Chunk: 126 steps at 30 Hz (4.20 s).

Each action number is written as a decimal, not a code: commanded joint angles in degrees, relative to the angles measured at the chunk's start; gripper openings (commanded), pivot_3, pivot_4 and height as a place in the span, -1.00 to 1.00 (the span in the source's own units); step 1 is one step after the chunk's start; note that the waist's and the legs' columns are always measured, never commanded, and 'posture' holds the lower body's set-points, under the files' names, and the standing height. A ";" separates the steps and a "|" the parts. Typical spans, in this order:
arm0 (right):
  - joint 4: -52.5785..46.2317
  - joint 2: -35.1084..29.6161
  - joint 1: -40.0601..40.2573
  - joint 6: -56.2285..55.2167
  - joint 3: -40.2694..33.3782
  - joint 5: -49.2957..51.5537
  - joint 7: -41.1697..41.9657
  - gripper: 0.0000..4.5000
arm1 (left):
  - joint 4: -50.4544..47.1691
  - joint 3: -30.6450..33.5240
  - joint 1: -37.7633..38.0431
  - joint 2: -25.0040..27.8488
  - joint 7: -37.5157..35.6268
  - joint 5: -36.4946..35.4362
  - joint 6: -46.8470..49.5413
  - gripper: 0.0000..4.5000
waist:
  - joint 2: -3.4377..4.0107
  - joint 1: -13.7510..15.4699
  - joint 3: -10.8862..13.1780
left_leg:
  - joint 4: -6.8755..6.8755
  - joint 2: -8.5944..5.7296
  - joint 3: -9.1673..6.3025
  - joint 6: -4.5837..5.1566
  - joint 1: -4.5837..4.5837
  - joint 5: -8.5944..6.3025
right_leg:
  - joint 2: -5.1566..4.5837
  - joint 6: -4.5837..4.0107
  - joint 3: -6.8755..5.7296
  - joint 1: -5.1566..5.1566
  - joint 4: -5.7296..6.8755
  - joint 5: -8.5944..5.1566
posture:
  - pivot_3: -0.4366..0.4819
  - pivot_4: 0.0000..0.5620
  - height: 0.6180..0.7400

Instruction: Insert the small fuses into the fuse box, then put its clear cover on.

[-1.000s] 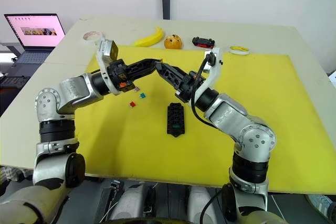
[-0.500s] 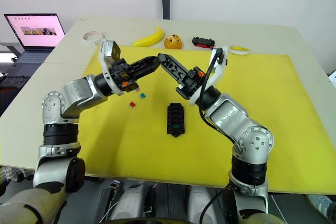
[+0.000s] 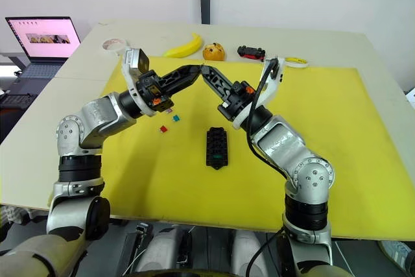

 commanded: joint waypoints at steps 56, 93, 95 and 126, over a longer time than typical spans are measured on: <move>-3.08 -4.09 0.04 -5.25 3.06 0.54 1.10 -0.45 | -2.38 1.28 -1.24 -3.50 1.73 -1.22 -2.81 -1.00 | 0.00 0.21 0.00 | 0.02 0.03 0.00 0.01 0.00 0.00 | 0.05 0.00 0.01 0.01 -0.01 0.00 | -0.05 -0.47 1.00; -4.38 -3.04 -0.96 -6.78 4.21 0.77 -1.00 -0.98 | -3.34 0.01 0.36 -3.51 1.76 -1.22 -2.24 -1.00 | 0.00 0.22 0.00 | 0.02 0.04 0.00 0.01 0.00 0.00 | 0.06 0.00 0.01 0.01 -0.01 0.00 | -0.05 -0.47 1.00; -4.68 -3.11 -0.98 -6.81 4.17 0.82 -0.84 -0.98 | -3.10 -0.26 0.44 -3.17 1.85 -1.22 -2.25 -1.00 | 0.00 0.21 0.00 | 0.02 0.04 0.00 0.01 0.00 0.00 | 0.06 0.00 0.01 0.01 -0.01 0.00 | -0.05 -0.47 1.00; -1.67 -51.98 -7.35 5.09 14.41 -37.11 61.58 -1.00 | -19.85 -28.35 8.67 31.44 -73.41 78.76 -37.49 0.99 | 0.50 0.35 0.35 | 0.05 0.18 0.21 0.09 -0.45 -0.07 | 0.05 -0.64 0.01 -0.49 -0.17 -0.37 | -0.05 -0.47 1.00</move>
